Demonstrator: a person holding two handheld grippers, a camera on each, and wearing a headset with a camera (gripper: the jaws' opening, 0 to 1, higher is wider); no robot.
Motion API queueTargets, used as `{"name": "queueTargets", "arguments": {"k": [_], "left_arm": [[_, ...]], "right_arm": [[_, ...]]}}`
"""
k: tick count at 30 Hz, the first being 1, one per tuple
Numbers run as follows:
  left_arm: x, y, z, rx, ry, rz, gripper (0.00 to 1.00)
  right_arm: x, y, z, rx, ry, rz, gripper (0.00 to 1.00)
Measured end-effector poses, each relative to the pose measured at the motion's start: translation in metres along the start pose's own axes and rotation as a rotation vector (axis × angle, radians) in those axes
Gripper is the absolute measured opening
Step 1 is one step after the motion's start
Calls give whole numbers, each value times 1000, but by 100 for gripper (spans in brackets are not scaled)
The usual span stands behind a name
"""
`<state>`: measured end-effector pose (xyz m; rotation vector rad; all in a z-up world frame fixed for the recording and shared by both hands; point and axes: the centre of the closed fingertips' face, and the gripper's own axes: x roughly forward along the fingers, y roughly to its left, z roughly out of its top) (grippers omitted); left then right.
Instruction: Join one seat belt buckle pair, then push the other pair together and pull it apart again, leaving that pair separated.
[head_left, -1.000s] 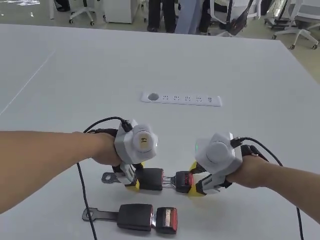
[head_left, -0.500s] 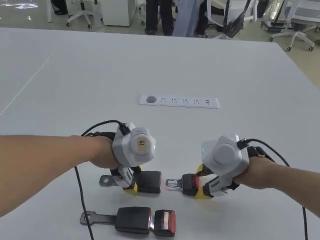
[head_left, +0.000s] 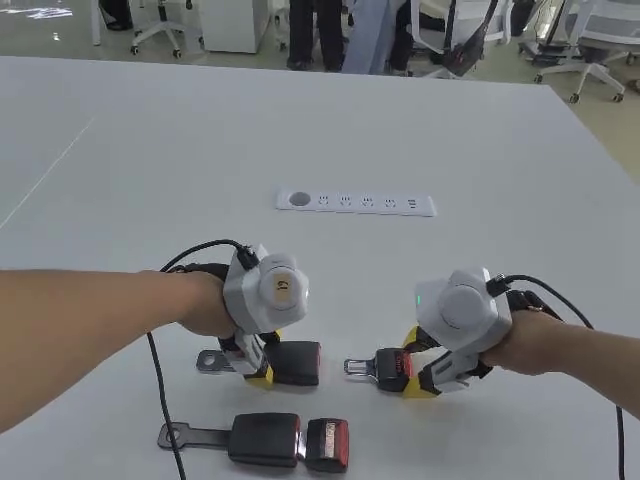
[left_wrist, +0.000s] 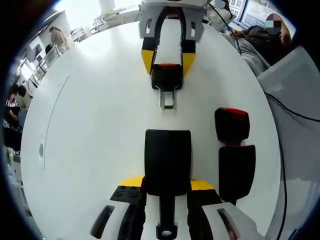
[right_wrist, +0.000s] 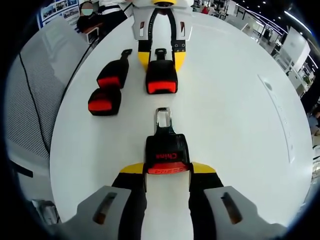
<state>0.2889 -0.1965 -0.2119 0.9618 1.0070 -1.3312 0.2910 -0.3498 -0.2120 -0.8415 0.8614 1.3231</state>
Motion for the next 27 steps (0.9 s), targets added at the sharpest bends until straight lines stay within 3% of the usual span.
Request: {"name": "queueTargets", "arguments": {"k": [9,13,27], "left_arm": [[1,4,-2,-5,-1,2,32],[2,1,0,-5,1,3,32],[2,2,-1,-13,-10,7,32]], "right_arm": [[-3,-1,-8,1,9,-1,30],[-6,0,-11,5,11,-1,30],[-7,1,-12,5,9,2,32]]}}
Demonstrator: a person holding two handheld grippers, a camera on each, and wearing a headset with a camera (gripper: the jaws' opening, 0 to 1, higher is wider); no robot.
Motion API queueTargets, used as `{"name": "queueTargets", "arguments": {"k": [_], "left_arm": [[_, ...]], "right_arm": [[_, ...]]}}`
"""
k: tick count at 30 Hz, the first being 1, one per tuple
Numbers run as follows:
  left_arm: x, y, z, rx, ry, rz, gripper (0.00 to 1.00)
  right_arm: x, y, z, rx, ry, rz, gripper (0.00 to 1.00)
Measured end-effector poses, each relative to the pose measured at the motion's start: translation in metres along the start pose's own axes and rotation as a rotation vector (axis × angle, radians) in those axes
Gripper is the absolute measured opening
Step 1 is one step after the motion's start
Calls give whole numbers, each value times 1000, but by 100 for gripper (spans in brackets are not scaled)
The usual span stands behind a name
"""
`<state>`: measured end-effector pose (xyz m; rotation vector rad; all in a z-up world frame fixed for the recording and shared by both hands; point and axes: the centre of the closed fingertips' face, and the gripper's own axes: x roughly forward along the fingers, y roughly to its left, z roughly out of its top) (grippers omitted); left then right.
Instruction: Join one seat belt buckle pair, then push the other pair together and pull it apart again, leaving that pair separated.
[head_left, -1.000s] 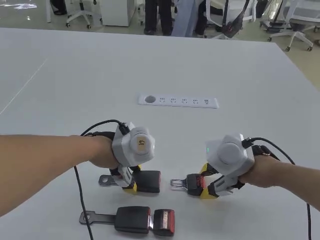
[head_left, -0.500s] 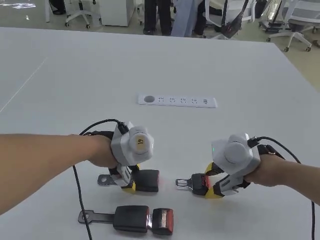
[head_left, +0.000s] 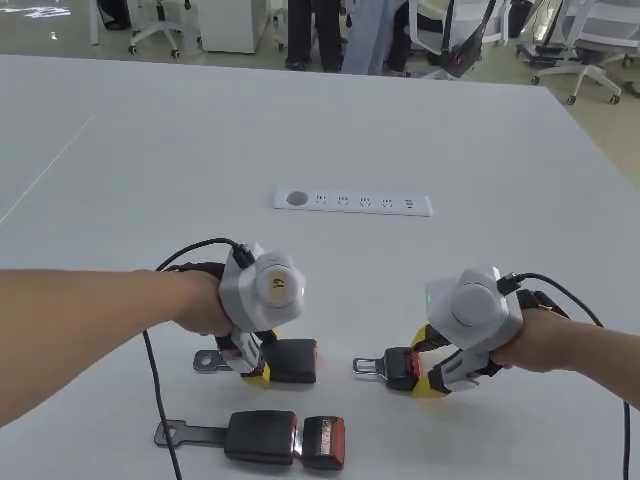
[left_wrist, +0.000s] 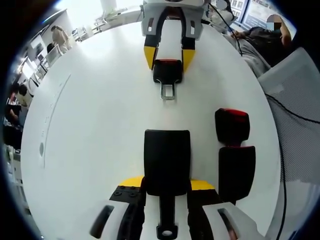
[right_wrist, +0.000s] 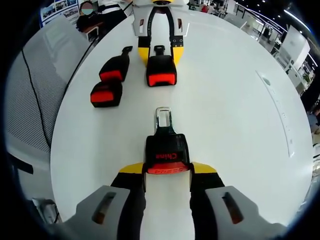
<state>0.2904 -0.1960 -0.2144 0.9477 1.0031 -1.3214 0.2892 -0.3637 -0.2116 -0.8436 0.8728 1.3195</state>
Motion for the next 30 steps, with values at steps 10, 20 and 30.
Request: {"name": "queueTargets", "arguments": {"k": [10,20,30], "left_arm": [[0,3,-2,-12,-14,3,33],[-3,4,-7,-14,15,24,44],[-18,3,-29,-71,-13,43,46]], "right_arm": [[-1,-1,-2,-5,5,-15,44],[-4,1,-11,-14,25,-22,53],[-12,7,-16,-3,13,-35,57]]}}
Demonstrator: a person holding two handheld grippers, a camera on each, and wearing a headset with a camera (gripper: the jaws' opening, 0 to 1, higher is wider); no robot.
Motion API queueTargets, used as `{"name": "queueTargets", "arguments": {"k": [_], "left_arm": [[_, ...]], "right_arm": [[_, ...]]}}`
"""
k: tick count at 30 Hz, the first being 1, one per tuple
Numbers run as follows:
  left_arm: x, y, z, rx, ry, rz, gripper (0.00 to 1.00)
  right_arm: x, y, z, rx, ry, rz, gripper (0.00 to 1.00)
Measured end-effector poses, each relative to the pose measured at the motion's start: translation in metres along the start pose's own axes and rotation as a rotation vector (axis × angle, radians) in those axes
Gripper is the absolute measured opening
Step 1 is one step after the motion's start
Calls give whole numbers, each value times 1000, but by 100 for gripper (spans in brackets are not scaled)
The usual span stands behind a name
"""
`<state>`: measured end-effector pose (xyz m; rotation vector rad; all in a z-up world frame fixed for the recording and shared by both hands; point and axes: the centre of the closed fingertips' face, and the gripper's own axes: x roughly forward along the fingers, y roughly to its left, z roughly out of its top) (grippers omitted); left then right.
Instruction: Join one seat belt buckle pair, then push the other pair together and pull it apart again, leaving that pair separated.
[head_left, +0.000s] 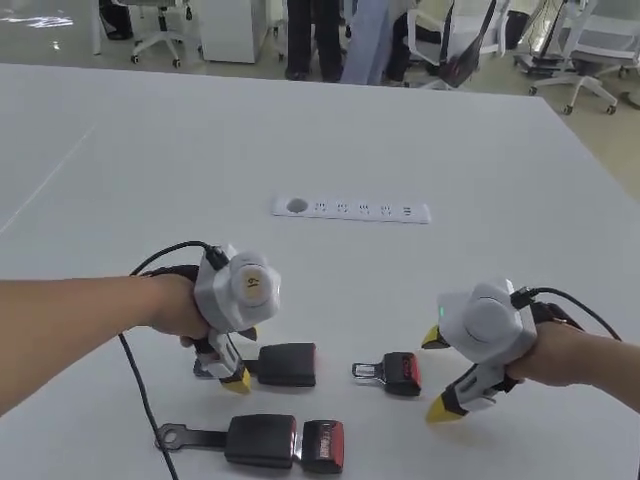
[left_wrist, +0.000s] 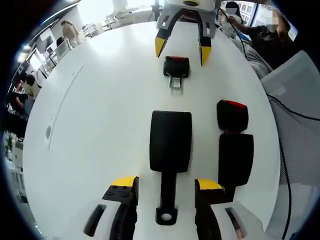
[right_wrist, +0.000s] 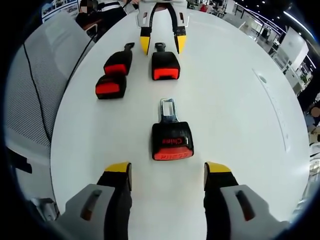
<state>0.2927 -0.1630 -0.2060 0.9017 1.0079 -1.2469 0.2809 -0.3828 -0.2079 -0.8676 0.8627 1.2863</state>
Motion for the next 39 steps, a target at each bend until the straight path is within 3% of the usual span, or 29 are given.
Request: {"name": "queueTargets", "arguments": {"k": [4,12,17,24,27,33,36,39], "left_arm": [[-8,-6,-5,-33,-25,3,47],[-17,-11,-18,-144,-130,15,50],[-28,-23,-19,-215,-200,31,53],[-40,-35,-26,-293,-297,84,60],[-41,-40,-35,-320,-342,102,61],[-53,-54,-35,-379,-457,163,65],[-55,-57,-39,-396,-504,197,69],[-59,-67,-36,-410,-535,224,73]], "right_arm": [[-5,3,0,6,-14,-8,59],[-14,12,1,64,-69,-31,63],[-19,20,2,77,-91,-47,66],[-24,31,0,137,-144,-75,70],[-27,38,-1,156,-164,-84,71],[-28,49,-4,207,-207,-117,73],[-30,54,-2,246,-250,-147,75],[-30,63,-2,265,-267,-164,77]]}}
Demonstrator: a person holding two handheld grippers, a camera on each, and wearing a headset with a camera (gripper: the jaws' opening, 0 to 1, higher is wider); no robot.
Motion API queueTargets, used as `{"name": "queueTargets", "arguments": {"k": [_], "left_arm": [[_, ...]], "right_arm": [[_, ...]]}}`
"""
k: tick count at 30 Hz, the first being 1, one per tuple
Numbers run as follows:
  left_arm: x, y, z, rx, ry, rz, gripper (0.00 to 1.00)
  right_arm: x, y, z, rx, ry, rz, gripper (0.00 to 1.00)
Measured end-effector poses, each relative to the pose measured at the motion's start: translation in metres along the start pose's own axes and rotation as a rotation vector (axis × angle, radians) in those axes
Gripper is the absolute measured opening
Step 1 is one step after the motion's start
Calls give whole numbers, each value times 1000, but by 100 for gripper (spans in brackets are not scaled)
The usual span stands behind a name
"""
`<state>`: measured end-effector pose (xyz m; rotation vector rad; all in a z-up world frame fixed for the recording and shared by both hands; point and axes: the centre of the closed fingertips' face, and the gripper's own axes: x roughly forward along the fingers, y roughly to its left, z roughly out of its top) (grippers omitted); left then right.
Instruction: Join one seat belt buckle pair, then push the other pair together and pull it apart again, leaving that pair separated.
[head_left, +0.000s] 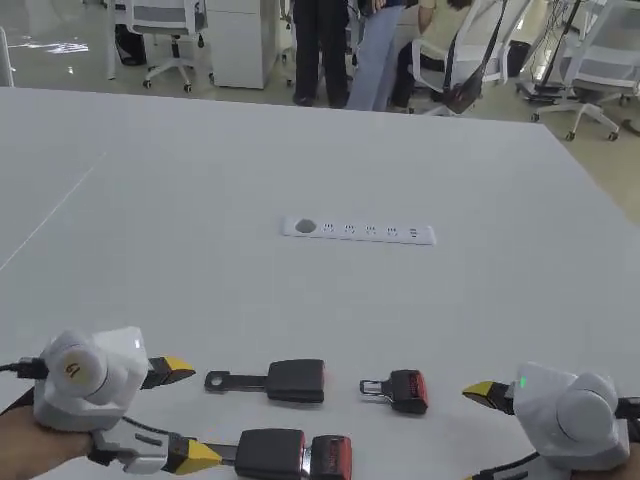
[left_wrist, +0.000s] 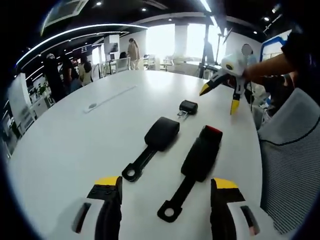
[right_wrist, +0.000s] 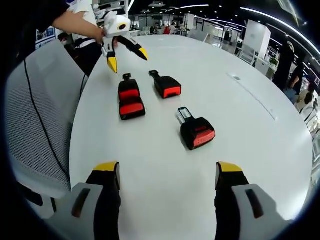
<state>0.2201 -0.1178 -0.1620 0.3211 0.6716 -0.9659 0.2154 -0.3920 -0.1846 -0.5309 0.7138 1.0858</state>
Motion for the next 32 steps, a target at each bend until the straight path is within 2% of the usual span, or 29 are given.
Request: {"name": "queueTargets", "arguments": {"k": [5,6,9,10,15,17,20,23,25,29,32], "left_arm": [[-5,-7,-9,-51,-59,53,79],[-6,-12,-10,-64,-68,56,80],[-7,-19,-14,-68,-83,77,83],[-6,-17,-19,-69,-95,84,85],[-7,-19,-16,-90,-146,118,93],[-7,-24,-11,-94,-154,127,97],[-7,-20,-13,-113,-169,143,100],[-8,-20,-15,-129,-180,161,100],[-9,-26,-10,-127,-180,166,100],[-8,-21,-20,-131,-177,162,100],[-8,-25,-16,-118,-177,163,100]], "right_arm": [[-3,8,2,51,-54,-53,79],[-4,12,4,65,-70,-59,80],[-4,16,5,86,-96,-89,83],[-4,17,6,96,-108,-99,85],[-8,20,16,145,-176,-154,92],[-9,22,21,163,-205,-165,94],[-9,25,22,159,-223,-170,99],[-9,28,24,162,-232,-170,99],[-9,29,25,174,-246,-172,99],[-8,30,24,175,-253,-175,100],[-8,31,25,171,-260,-177,100]]}}
